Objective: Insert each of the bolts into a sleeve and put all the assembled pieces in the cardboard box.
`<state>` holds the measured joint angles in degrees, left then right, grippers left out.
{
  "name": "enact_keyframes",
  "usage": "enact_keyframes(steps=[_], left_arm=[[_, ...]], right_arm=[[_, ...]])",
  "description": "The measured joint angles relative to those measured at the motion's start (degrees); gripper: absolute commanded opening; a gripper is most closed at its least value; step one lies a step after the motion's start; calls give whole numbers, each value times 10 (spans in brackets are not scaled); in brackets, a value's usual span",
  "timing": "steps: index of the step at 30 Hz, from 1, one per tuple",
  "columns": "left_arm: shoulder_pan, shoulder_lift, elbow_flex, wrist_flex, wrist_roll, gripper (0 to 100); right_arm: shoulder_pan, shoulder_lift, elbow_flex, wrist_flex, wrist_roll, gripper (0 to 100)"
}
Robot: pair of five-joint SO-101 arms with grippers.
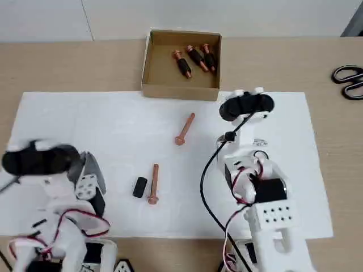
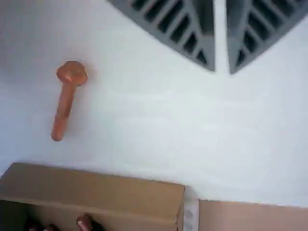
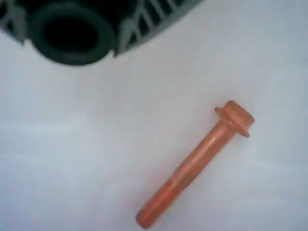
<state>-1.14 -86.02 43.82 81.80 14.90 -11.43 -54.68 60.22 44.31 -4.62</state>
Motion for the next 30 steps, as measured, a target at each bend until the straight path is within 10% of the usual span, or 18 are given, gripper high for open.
enact_keyframes(steps=[10,19,30], left_arm=[[55,411,-184,7,39,6],[139,659,-352,-33,92,6],[211,956,-543,-5,42,7]], right_arm=[[68,-269,116,-1,-1,8],[78,-472,215,-1,144,5],[156,-472,226,-1,52,5]])
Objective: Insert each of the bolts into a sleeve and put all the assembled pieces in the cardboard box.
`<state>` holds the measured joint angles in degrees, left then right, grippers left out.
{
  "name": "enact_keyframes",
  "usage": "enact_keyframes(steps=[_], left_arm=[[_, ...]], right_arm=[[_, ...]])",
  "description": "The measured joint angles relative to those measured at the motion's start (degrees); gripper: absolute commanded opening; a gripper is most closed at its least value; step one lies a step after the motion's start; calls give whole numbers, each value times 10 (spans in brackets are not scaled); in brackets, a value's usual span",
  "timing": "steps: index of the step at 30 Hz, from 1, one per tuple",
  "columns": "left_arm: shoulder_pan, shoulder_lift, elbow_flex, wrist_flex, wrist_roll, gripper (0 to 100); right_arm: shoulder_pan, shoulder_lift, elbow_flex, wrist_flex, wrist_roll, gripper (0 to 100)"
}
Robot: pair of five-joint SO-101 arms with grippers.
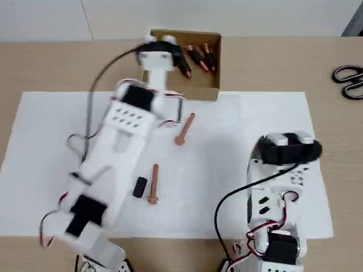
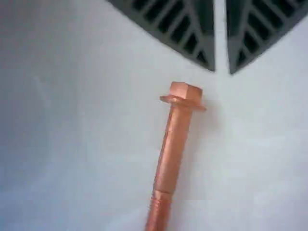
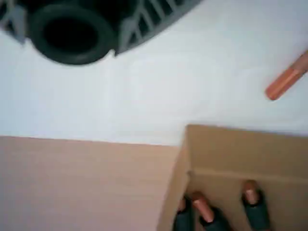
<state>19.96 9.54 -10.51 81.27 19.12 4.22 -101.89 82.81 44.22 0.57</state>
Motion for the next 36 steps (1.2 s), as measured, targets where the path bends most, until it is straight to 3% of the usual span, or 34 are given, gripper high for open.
enact_keyframes(steps=[3,8,16,21,36], left_arm=[[32,57,-67,41,-45,7],[51,143,-161,77,-56,9],[46,307,-321,169,-72,189],[22,371,-418,178,-70,192],[19,471,-448,181,-92,191]], right_arm=[[7,0,25,0,-8,5],[8,0,76,0,-10,5],[9,0,84,0,-24,5],[10,0,84,0,-25,5],[10,0,84,0,-25,5]])
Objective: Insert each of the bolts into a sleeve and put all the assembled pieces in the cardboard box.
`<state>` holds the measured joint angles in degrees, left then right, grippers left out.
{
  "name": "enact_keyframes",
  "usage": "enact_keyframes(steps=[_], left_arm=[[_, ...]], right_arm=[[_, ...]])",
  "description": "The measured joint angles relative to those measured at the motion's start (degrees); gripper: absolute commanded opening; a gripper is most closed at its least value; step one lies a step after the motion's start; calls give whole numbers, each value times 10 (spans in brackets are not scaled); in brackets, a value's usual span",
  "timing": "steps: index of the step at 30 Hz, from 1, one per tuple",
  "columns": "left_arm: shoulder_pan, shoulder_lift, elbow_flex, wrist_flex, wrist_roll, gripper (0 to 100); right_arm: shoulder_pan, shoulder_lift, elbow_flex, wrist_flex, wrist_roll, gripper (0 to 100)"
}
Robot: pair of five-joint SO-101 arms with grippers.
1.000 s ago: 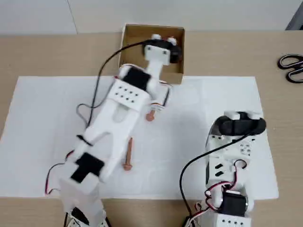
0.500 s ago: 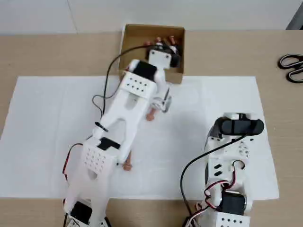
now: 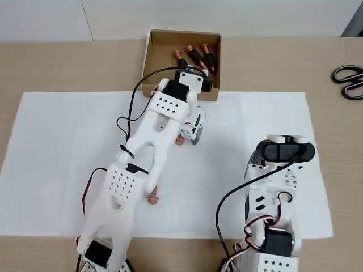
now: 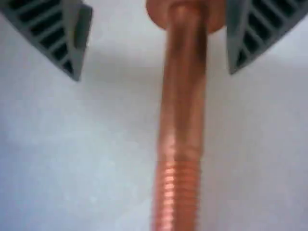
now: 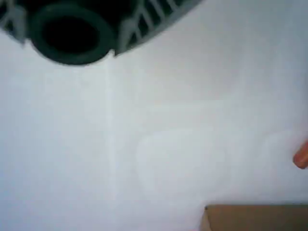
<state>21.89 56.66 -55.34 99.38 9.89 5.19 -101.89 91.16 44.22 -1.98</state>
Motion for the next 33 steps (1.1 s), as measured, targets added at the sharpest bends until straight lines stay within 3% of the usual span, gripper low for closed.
enact_keyframes(steps=[4,9,18,23,27,33], left_arm=[[-12,11,-8,2,0,170],[-22,17,-15,1,-21,1],[-38,23,-60,4,-119,6],[-67,25,-149,3,-278,6],[-75,19,-156,4,-353,6],[-100,-62,-24,4,-555,6]], right_arm=[[0,0,0,0,0,5],[0,0,0,0,0,5],[0,0,0,0,0,5],[-1,0,0,0,0,5],[0,0,0,0,0,5],[-2,0,0,0,0,5]])
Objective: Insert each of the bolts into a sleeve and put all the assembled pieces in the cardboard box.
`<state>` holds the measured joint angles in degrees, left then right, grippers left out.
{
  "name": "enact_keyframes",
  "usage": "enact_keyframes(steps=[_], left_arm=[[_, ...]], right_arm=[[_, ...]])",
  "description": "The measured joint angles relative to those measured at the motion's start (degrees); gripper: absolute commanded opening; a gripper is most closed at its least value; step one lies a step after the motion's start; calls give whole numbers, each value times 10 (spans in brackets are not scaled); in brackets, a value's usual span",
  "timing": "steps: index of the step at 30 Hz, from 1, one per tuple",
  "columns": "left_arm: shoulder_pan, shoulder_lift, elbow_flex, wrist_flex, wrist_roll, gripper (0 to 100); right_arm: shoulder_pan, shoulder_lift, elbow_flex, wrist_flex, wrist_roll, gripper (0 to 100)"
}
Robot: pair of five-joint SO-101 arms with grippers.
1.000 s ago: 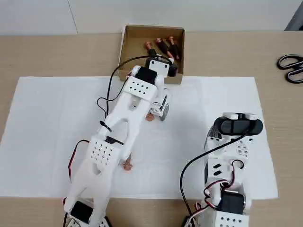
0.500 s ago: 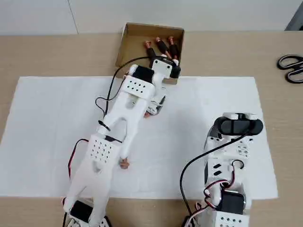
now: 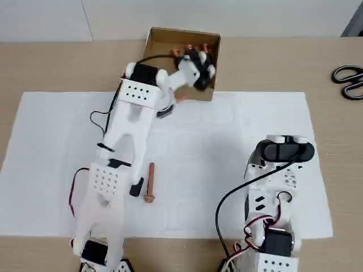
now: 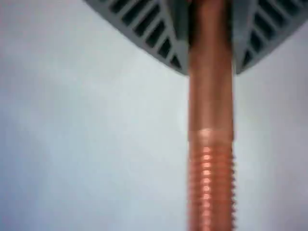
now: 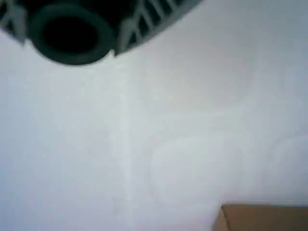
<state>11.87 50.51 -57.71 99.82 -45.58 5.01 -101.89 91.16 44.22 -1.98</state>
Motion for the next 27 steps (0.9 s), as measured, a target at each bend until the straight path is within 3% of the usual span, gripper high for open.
enact_keyframes(steps=[4,9,16,23,27], left_arm=[[-29,-62,142,-1,-156,6],[-23,-128,284,-3,-287,6],[-22,-130,302,-15,-305,13],[-18,-131,302,-33,-305,132],[-18,-135,302,-62,-305,143]], right_arm=[[2,0,0,0,0,5],[0,0,0,0,0,5],[2,0,0,0,0,5],[2,0,0,0,0,5],[2,0,0,0,0,5]])
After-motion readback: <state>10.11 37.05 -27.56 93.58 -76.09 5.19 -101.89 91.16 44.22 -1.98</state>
